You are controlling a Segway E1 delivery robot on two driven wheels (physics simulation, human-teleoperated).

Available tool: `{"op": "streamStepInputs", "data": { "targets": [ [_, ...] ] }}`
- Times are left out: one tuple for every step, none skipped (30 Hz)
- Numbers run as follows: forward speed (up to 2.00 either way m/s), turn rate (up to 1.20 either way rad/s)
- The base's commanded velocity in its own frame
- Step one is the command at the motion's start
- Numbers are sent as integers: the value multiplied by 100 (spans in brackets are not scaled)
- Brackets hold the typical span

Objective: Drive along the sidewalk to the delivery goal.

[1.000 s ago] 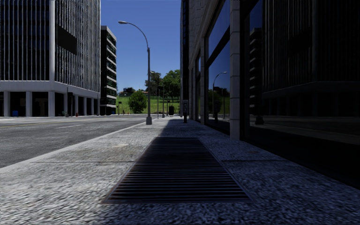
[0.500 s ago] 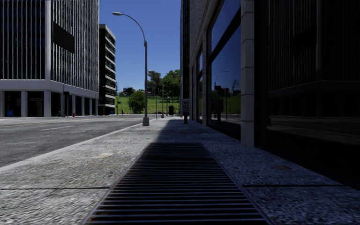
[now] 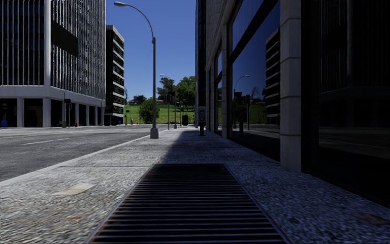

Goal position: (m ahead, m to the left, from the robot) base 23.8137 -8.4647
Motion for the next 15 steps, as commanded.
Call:
{"op": "streamStepInputs", "data": {
  "targets": [
    [200, 0],
    [200, 0],
    [200, 0],
    [200, 0],
    [200, 0],
    [200, 0],
    [200, 0],
    [200, 0],
    [200, 0],
    [200, 0],
    [200, 0],
    [200, 0],
    [200, 0],
    [200, 0],
    [200, 0]
  ]
}}
